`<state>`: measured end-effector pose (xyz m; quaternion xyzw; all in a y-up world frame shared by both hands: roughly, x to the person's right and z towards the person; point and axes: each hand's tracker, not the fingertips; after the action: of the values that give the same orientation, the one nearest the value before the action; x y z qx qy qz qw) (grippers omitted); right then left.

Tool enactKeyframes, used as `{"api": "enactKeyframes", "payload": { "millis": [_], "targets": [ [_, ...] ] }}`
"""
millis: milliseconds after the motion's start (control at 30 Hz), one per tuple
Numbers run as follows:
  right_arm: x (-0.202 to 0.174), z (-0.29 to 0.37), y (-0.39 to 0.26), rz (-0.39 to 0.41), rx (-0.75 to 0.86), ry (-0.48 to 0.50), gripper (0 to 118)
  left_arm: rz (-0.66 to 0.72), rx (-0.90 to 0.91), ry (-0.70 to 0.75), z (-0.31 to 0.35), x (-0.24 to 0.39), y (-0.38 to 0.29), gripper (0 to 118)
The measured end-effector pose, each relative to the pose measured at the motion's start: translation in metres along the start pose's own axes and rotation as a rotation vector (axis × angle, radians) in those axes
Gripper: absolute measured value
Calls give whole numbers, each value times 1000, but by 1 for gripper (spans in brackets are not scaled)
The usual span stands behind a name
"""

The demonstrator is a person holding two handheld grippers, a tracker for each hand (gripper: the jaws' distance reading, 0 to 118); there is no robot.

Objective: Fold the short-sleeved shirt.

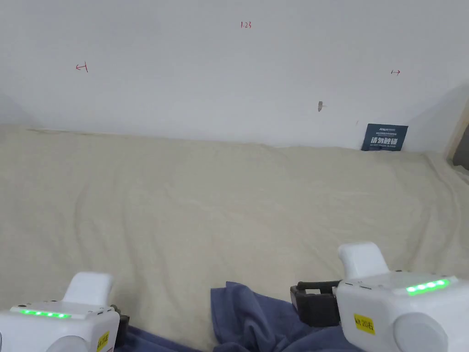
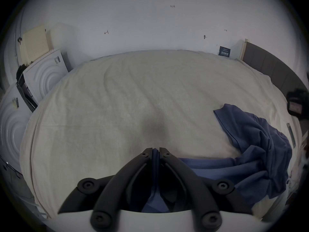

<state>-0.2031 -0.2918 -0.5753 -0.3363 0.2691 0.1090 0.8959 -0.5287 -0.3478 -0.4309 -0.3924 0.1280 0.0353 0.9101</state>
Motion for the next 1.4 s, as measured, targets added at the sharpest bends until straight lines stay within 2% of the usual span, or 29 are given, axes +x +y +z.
{"api": "enactKeyframes", "payload": {
  "millis": [167,200,367,400,467,500,533,567,600,667,700,733,767,800,833,867,900,967,1133,1233,1333,1400],
  "targets": [
    [16,-60,23,3,-169,124,102,15,-3,-8,1,-2,2,7],
    [17,-74,26,10,-215,105,102,16,2,-7,2,-2,2,7],
    [32,-137,26,-67,-334,-21,102,13,-15,-6,-4,-3,3,7],
    [32,-146,23,-69,-376,-12,102,14,-17,-7,-5,-3,2,7],
    [28,-156,14,-59,-437,28,102,24,-18,-7,-6,-4,2,7],
    [22,-156,10,-50,-436,20,102,25,-17,-8,-7,-3,2,7],
    [15,-152,6,2,-398,-11,102,25,-20,-7,-9,-3,2,7],
    [12,-148,7,3,-385,-31,100,21,-25,-4,-11,-2,2,7],
    [8,-144,10,-7,-399,-22,92,15,-31,1,-12,-1,2,7],
    [6,-136,17,-22,-410,23,66,15,-35,4,-14,0,1,7],
    [2,-132,19,-10,-410,15,52,17,-37,6,-15,0,1,7],
    [-3,-130,18,15,-417,22,34,20,-40,7,-15,1,0,7],
    [-13,-119,18,32,-418,31,23,19,-40,5,-15,1,-1,7],
    [-21,-113,17,82,-420,-15,7,17,-44,6,-15,2,-2,7],
    [-25,-111,16,122,-423,-47,1,11,-46,11,-14,2,-3,7],
    [-24,-109,15,121,-413,-79,0,6,-47,15,-14,2,-3,7],
    [-5,-119,19,37,-423,2,1,6,-49,19,-13,2,-3,7],
    [3,-115,24,-20,-424,19,1,15,-44,13,-8,-1,0,7],
    [29,-89,44,-12,-356,13,1,6,-27,23,5,-3,7,7],
    [44,-62,60,-80,-293,83,1,4,-9,27,17,-2,12,7],
    [55,-28,73,-105,-216,73,0,2,18,44,32,-1,19,7],
    [68,-4,83,-158,-164,96,1,13,51,67,45,-2,25,7]
  ]
}}
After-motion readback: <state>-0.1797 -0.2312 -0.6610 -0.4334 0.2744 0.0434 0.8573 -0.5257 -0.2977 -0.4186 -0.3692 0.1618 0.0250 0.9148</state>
